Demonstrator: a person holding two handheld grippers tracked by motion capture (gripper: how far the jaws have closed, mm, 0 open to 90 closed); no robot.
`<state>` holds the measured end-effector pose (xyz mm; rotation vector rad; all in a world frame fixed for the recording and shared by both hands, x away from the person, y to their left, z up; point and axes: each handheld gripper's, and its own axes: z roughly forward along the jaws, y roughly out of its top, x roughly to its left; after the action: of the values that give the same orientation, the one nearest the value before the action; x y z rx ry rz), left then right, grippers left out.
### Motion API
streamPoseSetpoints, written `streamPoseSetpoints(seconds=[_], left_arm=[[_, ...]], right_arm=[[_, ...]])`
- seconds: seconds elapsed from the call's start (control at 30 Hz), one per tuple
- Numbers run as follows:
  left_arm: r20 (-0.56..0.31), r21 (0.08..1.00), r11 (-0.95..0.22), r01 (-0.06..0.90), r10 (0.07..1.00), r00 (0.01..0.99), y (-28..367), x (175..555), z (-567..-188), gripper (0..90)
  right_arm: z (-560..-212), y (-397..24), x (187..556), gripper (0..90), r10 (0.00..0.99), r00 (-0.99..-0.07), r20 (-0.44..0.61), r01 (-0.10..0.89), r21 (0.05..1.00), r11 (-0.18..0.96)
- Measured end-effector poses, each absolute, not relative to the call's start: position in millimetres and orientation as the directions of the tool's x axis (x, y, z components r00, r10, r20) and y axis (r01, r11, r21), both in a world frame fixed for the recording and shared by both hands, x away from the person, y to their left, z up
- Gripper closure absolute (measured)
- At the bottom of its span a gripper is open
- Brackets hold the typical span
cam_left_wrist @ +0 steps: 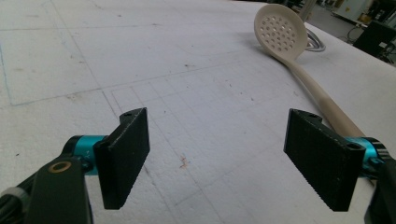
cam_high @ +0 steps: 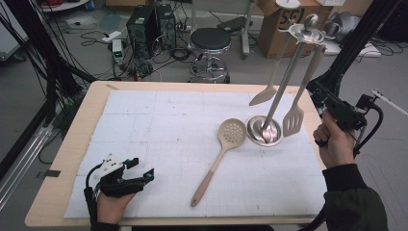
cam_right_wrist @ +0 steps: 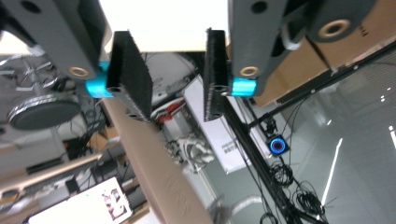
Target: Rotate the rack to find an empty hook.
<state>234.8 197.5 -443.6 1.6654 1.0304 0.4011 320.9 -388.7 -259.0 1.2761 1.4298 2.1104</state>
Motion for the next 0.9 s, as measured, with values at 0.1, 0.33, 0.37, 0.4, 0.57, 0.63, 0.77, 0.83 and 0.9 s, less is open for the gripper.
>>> streamPoseSetpoints(seconds=[0.1, 0.33, 0.37, 0.4, 0.57, 0.63, 0.77, 0.83, 0.9], left_arm=[[-0.233, 0.904, -0.040, 0.426, 0.790, 0.568, 197.6, 234.7, -443.5, 23.0], [-0.235, 0.904, -0.038, 0.426, 0.787, 0.570, 196.6, 234.9, -443.5, 23.0], [-0.234, 0.904, -0.040, 0.426, 0.787, 0.571, 196.7, 234.9, -443.4, 23.0], [-0.233, 0.904, -0.041, 0.425, 0.787, 0.571, 196.8, 234.7, -443.3, 23.0], [-0.236, 0.905, -0.037, 0.424, 0.786, 0.571, 197.2, 234.6, -443.2, 23.0], [-0.237, 0.905, -0.035, 0.425, 0.788, 0.569, 197.5, 234.5, -443.3, 23.0], [-0.242, 0.905, -0.029, 0.425, 0.786, 0.569, 197.9, 234.7, -443.4, 23.0], [-0.243, 0.904, -0.030, 0.426, 0.785, 0.570, 198.0, 234.8, -443.5, 23.0], [-0.243, 0.905, -0.029, 0.425, 0.784, 0.571, 197.9, 234.7, -443.5, 23.0]], right_arm=[[-253.2, -387.8, 322.1, 69.7, 0.653, -0.566, 0.503, 0.217, 0.856, -0.470], [-236.6, -385.7, 326.2, 85.3, 0.633, -0.582, 0.511, 0.214, 0.847, -0.487], [-234.2, -385.8, 326.6, 87.9, 0.628, -0.589, 0.508, 0.208, 0.847, -0.490], [-231.9, -385.6, 326.9, 89.2, 0.628, -0.590, 0.507, 0.206, 0.847, -0.490], [-227.1, -385.3, 331.8, 89.5, 0.623, -0.582, 0.524, 0.206, 0.835, -0.510], [-225.5, -385.3, 335.3, 89.5, 0.619, -0.575, 0.535, 0.203, 0.826, -0.525], [-220.1, -386.8, 340.8, 89.6, 0.625, -0.565, 0.538, 0.188, 0.822, -0.538], [-216.7, -387.8, 341.7, 89.6, 0.631, -0.562, 0.535, 0.181, 0.824, -0.537], [-213.7, -389.4, 343.0, 89.7, 0.639, -0.556, 0.531, 0.167, 0.825, -0.540]])
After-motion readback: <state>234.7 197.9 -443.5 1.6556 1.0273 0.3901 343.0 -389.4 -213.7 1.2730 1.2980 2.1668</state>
